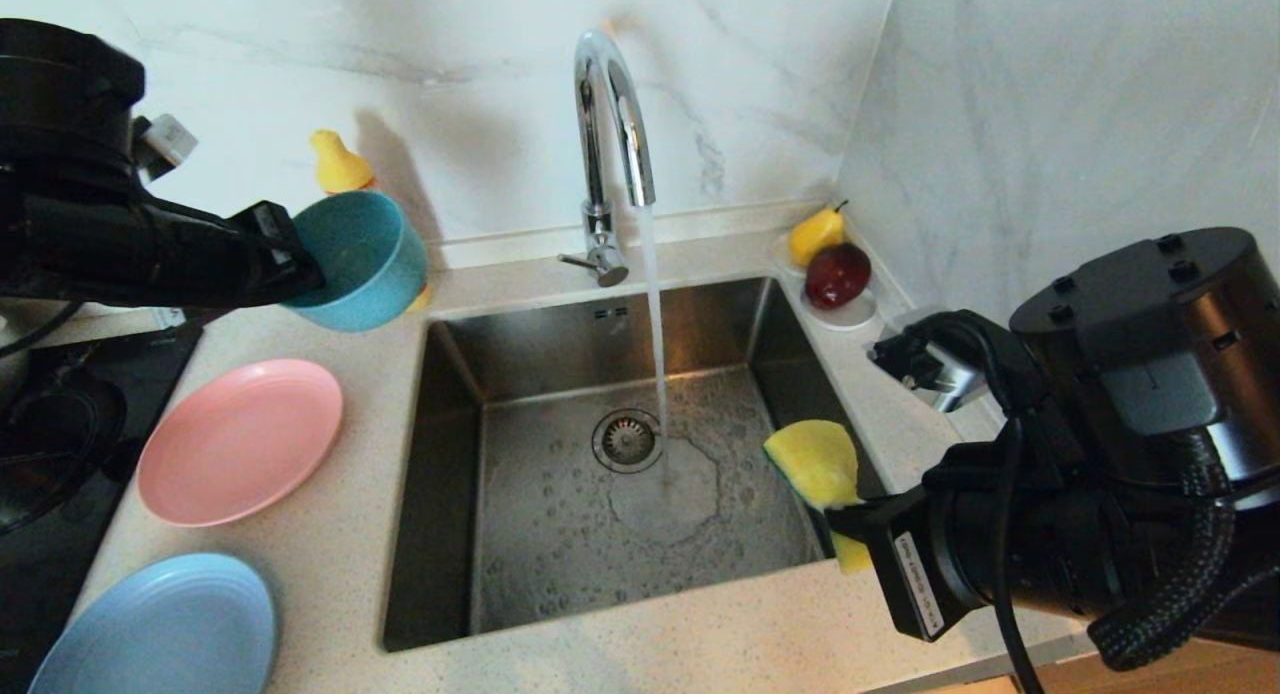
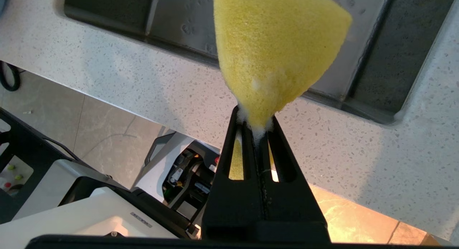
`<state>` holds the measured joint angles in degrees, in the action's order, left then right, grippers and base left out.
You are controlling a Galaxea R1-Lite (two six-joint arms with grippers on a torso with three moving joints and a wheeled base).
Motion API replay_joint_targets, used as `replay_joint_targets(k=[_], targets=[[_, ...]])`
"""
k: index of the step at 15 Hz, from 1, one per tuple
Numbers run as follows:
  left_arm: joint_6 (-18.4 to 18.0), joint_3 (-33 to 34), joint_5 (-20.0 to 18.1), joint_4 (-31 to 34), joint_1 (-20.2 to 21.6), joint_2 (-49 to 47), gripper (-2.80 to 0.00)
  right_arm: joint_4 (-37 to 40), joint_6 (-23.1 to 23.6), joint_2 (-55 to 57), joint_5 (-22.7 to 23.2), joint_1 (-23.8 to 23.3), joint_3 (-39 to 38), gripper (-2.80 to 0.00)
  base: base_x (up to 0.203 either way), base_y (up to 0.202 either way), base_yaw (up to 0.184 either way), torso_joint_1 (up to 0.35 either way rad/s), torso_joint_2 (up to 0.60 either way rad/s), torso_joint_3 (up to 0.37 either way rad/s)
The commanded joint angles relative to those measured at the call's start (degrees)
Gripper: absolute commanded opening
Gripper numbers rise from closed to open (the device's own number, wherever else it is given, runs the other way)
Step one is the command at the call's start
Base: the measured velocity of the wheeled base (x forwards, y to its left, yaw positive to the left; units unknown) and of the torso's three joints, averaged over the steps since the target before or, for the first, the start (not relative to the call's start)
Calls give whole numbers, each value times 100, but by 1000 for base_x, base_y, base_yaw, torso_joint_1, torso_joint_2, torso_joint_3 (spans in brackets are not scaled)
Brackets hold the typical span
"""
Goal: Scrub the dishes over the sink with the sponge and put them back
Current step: Wash the bowl
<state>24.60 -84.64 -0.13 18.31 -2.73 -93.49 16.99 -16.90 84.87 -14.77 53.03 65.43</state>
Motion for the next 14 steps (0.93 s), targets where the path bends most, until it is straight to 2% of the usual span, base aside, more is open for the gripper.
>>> replay_joint_targets(k=[1, 5, 8, 12, 14], targets=[[99, 40, 155, 4, -592, -243, -280, 6, -8, 12, 10, -81, -5, -280, 0, 0, 0, 0, 0, 0], [228, 44, 607, -40, -1242, -742, -280, -18, -16, 20, 12, -109, 3, -280, 0, 0, 0, 0, 0, 0], [448, -4, 744, -145, -1671, -1073, -280, -21, -16, 38, 19, -126, -12, -280, 0, 0, 0, 0, 0, 0], [722, -39, 1186, -675, -2090, -1625, -280, -24, -16, 41, 10, -138, 5, -280, 0, 0, 0, 0, 0, 0], [846, -181, 1271, -763, -2247, -1813, -280, -29, -7, 56, 19, -212, 5, -280, 0, 0, 0, 0, 0, 0]])
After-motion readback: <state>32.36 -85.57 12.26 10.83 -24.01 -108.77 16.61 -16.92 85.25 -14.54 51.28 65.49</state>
